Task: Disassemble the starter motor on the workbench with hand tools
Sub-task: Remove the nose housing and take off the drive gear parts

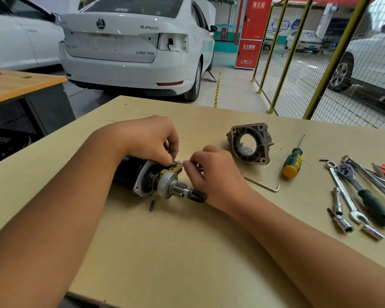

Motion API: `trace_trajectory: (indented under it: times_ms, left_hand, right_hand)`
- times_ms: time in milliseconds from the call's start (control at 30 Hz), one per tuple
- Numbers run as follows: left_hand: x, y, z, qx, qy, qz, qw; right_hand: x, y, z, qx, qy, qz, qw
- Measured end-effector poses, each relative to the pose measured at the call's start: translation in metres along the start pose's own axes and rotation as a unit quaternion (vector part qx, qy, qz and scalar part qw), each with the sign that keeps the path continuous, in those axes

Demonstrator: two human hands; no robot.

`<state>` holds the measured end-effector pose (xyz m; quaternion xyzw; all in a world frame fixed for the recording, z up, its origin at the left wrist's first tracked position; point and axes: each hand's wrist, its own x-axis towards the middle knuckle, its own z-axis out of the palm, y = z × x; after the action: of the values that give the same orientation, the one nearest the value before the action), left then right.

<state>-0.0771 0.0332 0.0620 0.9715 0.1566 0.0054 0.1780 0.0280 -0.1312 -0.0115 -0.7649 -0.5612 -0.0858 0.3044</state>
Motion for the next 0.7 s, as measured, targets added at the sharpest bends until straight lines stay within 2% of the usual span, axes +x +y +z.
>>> trace_trajectory:
  times_ms: [167,467,700]
  left_hand:
    - [-0.0006,0.0015,0.0001,-0.002,-0.004,-0.003,1.0]
    - [-0.0014,0.0013,0.0001,-0.007,-0.013,-0.01,1.0]
    - [-0.0011,0.0022,0.0002,-0.006,-0.015,-0.006,1.0]
  right_hand:
    - [-0.0018,0.002,0.0005,-0.012,-0.016,0.003,1.0]
    - [-0.0014,0.0034,-0.0025,-0.01,0.019,0.012,1.0]
    - [-0.0023,0.0063,0.0004,0.039,0.007,0.019,0.999]
